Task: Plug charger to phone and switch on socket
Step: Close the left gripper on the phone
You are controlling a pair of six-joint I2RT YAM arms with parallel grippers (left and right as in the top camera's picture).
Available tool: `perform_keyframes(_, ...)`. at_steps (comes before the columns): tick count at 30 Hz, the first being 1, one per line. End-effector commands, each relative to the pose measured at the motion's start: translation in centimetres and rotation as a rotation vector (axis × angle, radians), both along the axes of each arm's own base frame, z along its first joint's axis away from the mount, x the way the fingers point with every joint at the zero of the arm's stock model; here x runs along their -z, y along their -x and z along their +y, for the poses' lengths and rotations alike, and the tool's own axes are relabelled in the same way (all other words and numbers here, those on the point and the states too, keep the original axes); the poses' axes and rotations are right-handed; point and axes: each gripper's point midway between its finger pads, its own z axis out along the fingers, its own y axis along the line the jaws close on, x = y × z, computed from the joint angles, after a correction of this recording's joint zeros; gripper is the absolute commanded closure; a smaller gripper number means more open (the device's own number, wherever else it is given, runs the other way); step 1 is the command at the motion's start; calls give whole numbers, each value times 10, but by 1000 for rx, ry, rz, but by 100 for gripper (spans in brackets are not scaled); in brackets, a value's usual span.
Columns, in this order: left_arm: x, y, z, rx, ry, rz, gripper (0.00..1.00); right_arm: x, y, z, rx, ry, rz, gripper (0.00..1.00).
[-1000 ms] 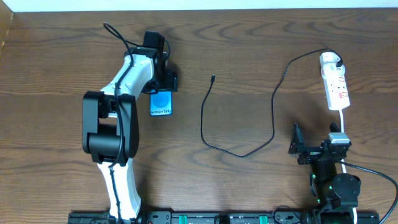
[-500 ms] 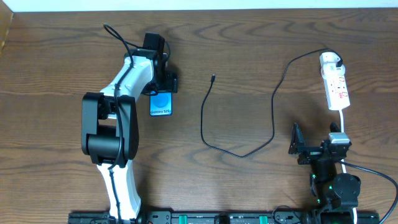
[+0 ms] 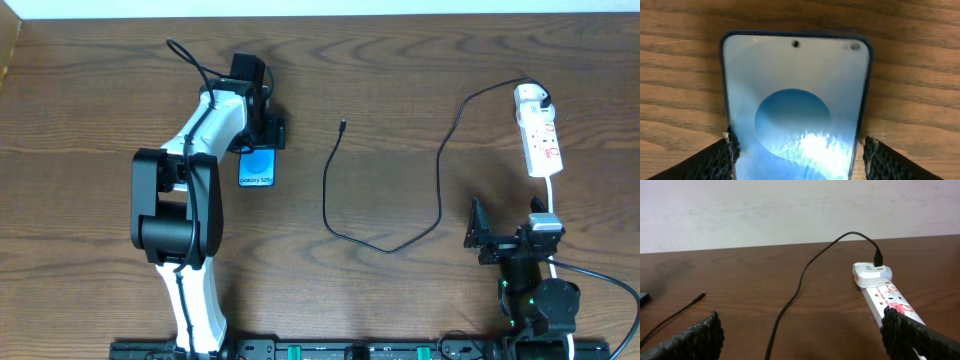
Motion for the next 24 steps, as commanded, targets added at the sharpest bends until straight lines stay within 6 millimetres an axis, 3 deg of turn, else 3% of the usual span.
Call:
perform_keyframes(1, 28, 22, 11, -15, -42, 93, 18, 0, 0, 2, -7, -9, 1, 1)
perform_keyframes(24, 22, 27, 12, 98, -56, 113, 18, 0, 0, 2, -7, -9, 1, 1)
